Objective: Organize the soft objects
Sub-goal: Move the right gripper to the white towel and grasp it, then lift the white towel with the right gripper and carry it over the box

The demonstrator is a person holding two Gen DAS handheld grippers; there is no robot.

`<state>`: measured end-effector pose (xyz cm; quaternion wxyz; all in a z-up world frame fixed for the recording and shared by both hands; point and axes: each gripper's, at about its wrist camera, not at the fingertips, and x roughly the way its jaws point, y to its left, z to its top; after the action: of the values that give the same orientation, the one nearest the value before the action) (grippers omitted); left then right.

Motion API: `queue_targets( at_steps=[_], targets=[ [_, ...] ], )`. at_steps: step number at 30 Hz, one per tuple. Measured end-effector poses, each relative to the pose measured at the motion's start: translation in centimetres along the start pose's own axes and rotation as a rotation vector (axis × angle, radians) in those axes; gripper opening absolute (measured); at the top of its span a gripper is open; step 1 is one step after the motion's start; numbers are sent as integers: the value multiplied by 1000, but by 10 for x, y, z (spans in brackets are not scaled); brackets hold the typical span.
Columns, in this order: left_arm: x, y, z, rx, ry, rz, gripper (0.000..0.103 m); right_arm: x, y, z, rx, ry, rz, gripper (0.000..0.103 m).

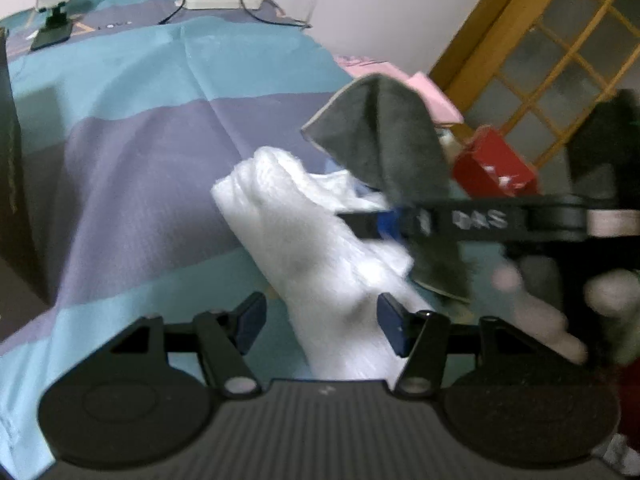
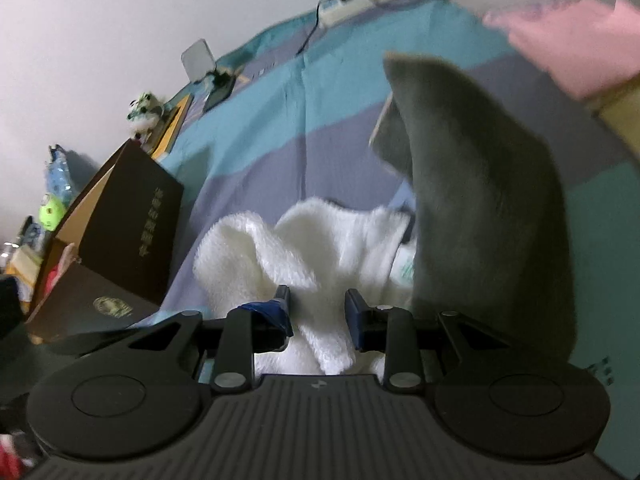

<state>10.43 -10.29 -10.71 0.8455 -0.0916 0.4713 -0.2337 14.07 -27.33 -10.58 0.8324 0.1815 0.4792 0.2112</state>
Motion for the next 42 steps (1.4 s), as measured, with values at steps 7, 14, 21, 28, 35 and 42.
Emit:
queue_targets(
  at_steps=[7,14,21,28,35,42],
  targets=[
    [16,-13,2,33,-44,58,49,3,-13,3,88,67,88,14],
    [-14,-16,-9,49,-71,74,35,4,0,-4,112,165,230,15],
    [-62,2,-41,15,-31,114,34,21,42,-28,42,309,341,15],
    [-111,21,-74,-76,-57,218,32,48,95,-39,4,445,469,14],
    [-183,23,-78,-107,-182,327,32,46,159,-28,-44,466,661,14],
    [-261,31,-45,-9,-382,408,32,31,226,18,-94,306,840,14]
  ],
)
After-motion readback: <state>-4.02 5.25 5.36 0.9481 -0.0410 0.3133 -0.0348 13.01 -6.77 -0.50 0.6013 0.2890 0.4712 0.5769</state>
